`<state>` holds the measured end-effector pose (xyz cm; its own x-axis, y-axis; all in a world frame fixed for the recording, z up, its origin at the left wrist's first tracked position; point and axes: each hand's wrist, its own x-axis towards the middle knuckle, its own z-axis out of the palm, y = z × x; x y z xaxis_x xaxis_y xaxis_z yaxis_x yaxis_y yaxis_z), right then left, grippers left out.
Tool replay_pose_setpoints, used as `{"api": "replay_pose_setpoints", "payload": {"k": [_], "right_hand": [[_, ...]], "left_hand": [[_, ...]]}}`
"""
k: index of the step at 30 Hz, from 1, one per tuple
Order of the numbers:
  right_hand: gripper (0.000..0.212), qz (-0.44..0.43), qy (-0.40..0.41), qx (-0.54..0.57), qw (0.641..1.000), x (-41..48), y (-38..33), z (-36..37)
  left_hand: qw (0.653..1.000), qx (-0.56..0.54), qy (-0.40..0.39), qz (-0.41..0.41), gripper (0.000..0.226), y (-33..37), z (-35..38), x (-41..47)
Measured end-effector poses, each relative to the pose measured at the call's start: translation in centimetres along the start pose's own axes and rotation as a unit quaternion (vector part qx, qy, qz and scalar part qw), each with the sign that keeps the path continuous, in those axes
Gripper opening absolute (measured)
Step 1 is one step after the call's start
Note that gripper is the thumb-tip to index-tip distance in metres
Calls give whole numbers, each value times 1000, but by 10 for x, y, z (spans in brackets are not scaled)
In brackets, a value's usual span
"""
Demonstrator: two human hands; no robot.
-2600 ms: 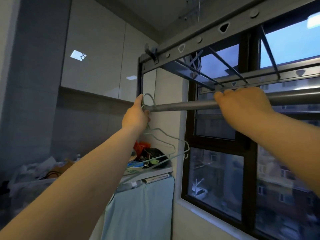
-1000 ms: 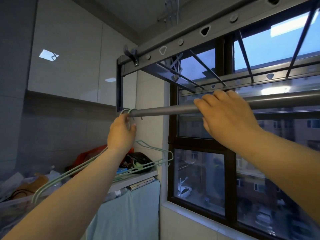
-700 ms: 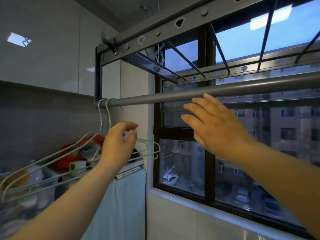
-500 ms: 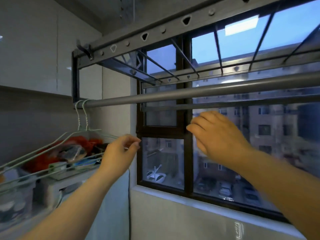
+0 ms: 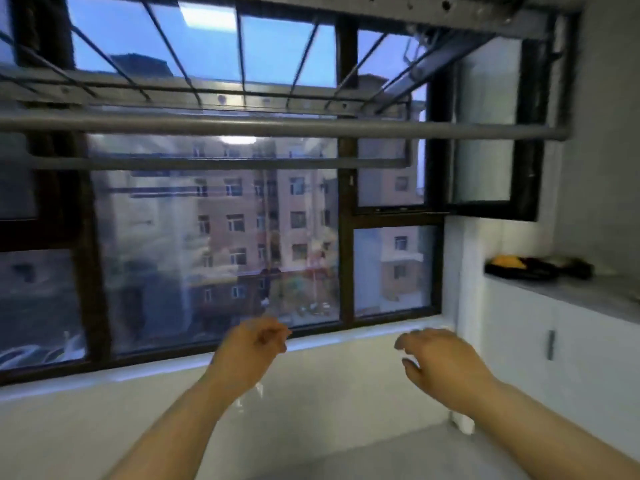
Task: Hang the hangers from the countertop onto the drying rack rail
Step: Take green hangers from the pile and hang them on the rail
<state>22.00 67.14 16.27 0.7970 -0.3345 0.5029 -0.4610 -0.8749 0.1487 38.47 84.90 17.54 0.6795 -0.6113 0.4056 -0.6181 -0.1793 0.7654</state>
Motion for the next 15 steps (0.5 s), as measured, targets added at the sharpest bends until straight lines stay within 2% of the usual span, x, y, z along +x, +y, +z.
{"api": "replay_pose_setpoints", "payload": {"k": [4, 7, 8, 10, 15], "right_hand": [[18, 111, -57, 26, 992, -70, 109, 36], [44, 189, -98, 62, 975, -113, 173, 39], [46, 206, -101, 73, 971, -127, 192, 42], [37, 252, -121, 79, 957, -154, 230, 48], [34, 366, -148, 36, 918, -198, 328, 66]], "left_hand": [[994, -36, -104, -2, 36, 28, 141, 17], [980, -32, -195, 28, 36, 56, 243, 21], [974, -39, -219, 34, 36, 66, 274, 22], [963, -48, -261, 49, 37, 86, 331, 24], [937, -70, -336, 63, 37, 127, 468, 51]]}}
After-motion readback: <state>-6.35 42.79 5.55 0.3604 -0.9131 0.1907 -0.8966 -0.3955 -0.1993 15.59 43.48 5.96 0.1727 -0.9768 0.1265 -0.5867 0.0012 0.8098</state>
